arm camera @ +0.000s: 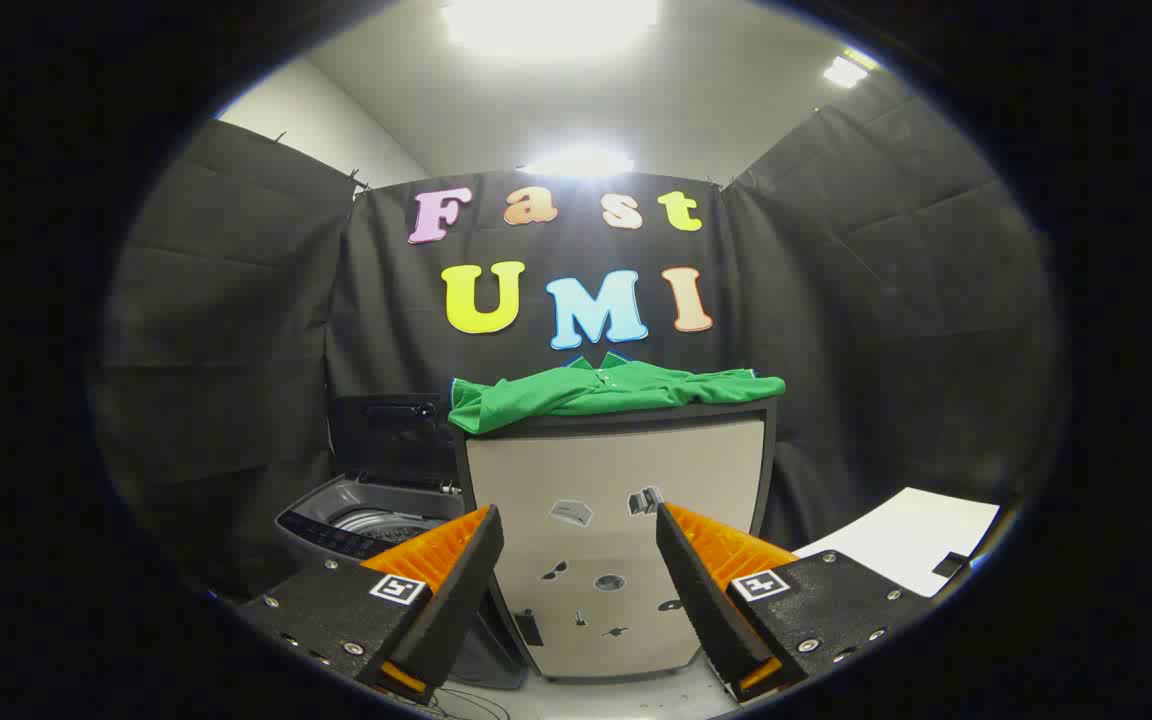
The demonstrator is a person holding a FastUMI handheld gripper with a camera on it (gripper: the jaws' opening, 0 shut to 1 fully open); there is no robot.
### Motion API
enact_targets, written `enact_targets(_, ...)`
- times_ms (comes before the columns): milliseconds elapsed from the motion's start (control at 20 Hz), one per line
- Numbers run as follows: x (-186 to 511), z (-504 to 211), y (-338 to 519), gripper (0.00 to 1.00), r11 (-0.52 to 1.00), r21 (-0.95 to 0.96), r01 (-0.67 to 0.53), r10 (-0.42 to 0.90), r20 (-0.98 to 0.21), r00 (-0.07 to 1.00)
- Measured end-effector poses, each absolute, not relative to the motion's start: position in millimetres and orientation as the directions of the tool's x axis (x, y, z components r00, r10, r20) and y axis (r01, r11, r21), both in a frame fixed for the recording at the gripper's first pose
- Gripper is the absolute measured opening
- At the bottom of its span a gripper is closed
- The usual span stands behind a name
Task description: Put the clothes into the washing machine and then close the washing machine lid.
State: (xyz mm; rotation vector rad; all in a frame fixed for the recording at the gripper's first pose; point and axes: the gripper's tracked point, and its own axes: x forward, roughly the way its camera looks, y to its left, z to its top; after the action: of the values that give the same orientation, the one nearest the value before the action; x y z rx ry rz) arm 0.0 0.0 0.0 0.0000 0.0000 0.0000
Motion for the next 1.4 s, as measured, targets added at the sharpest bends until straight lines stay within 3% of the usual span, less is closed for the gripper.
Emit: enact_targets(1400,-15,37,-4,0.95,0.999,0.014,0.034,-0.034,-0.010,0.999)
